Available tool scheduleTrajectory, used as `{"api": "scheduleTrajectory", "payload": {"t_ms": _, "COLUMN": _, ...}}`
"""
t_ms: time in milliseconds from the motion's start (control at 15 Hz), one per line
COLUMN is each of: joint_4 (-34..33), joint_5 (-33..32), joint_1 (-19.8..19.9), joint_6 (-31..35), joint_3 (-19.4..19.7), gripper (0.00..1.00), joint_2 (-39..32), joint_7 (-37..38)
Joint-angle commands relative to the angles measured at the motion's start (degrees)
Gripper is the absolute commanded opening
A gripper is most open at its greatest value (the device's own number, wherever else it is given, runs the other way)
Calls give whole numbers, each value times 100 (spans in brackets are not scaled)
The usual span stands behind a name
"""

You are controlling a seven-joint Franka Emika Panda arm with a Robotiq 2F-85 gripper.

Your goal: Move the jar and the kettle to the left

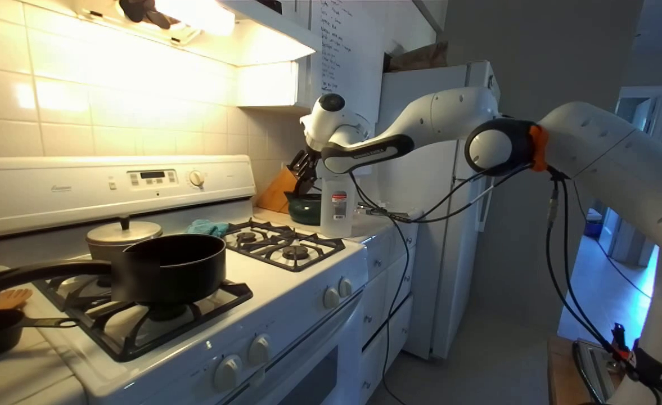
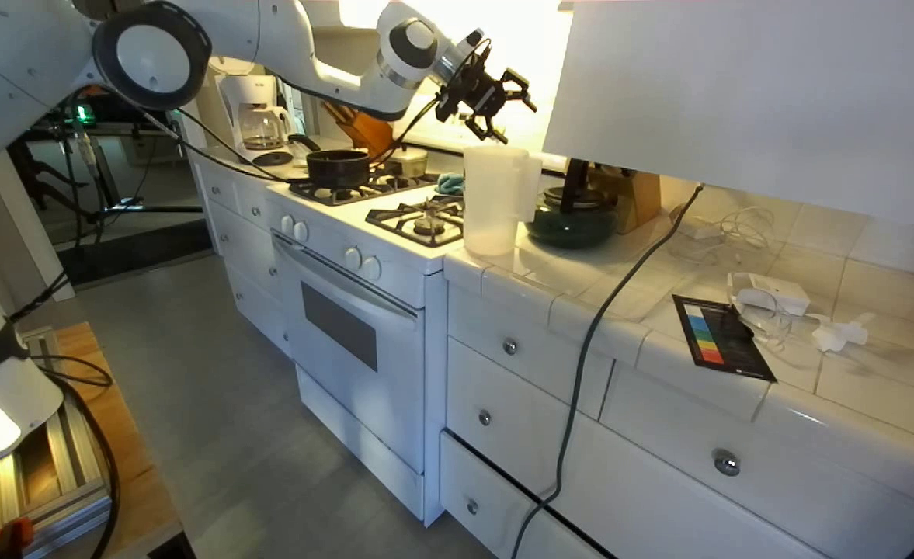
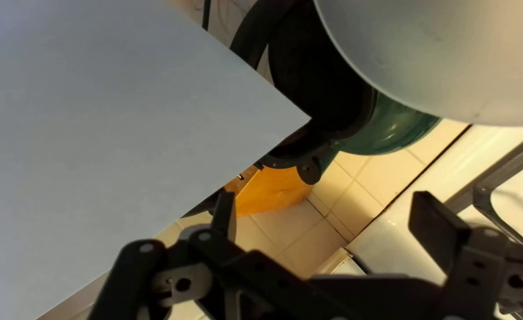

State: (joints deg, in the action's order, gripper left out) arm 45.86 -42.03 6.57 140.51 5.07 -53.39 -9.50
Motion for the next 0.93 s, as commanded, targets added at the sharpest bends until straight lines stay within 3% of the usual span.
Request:
{"api": "scheduleTrajectory", "payload": {"t_ms": 0, "joint_4": -967, "joint_5": 743, "joint_1": 38, "joint_6": -81, "joint_3": 38, "gripper": 100, "joint_2": -652, "joint_7": -521}}
{"api": "scheduleTrajectory", "payload": {"t_ms": 400, "joint_4": -1627, "joint_5": 1338, "joint_1": 20, "joint_6": -552, "joint_3": 605, "gripper": 100, "joint_2": -1095, "joint_7": -304}}
{"api": "scheduleTrajectory", "payload": {"t_ms": 467, "joint_4": -1657, "joint_5": 1140, "joint_1": 85, "joint_6": -652, "joint_3": 523, "gripper": 100, "joint_2": -1110, "joint_7": -77}}
{"api": "scheduleTrajectory", "payload": {"t_ms": 667, "joint_4": -1821, "joint_5": 1111, "joint_1": 99, "joint_6": -906, "joint_3": 761, "gripper": 100, "joint_2": -1192, "joint_7": 515}}
{"api": "scheduleTrajectory", "payload": {"t_ms": 867, "joint_4": -1846, "joint_5": 1124, "joint_1": 111, "joint_6": -825, "joint_3": 801, "gripper": 100, "joint_2": -1214, "joint_7": 685}}
